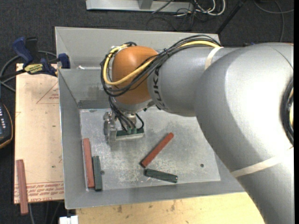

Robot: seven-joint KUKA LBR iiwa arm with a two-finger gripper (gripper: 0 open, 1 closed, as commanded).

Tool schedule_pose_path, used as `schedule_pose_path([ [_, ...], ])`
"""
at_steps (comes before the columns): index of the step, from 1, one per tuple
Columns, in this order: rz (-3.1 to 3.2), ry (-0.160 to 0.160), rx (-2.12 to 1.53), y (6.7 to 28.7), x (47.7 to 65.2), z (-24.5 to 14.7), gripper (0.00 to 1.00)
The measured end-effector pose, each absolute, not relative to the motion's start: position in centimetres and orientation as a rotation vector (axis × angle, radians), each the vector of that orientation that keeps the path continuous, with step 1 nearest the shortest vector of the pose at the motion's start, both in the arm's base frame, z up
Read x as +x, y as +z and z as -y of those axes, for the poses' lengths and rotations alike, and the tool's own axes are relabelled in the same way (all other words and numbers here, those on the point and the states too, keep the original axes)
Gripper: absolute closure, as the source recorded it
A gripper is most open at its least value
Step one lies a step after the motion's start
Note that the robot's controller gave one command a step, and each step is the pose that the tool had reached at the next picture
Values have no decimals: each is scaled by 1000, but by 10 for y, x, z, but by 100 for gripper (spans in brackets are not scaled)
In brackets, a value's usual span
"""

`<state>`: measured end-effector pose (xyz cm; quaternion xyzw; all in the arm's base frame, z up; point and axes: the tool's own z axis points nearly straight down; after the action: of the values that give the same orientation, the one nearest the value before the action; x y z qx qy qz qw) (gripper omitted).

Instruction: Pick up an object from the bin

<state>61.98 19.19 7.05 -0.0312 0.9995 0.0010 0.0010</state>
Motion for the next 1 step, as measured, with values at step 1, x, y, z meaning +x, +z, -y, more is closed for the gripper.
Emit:
schedule_pose_path([
  [1, -3138, 3, -98, 70, 620, -192, 0],
])
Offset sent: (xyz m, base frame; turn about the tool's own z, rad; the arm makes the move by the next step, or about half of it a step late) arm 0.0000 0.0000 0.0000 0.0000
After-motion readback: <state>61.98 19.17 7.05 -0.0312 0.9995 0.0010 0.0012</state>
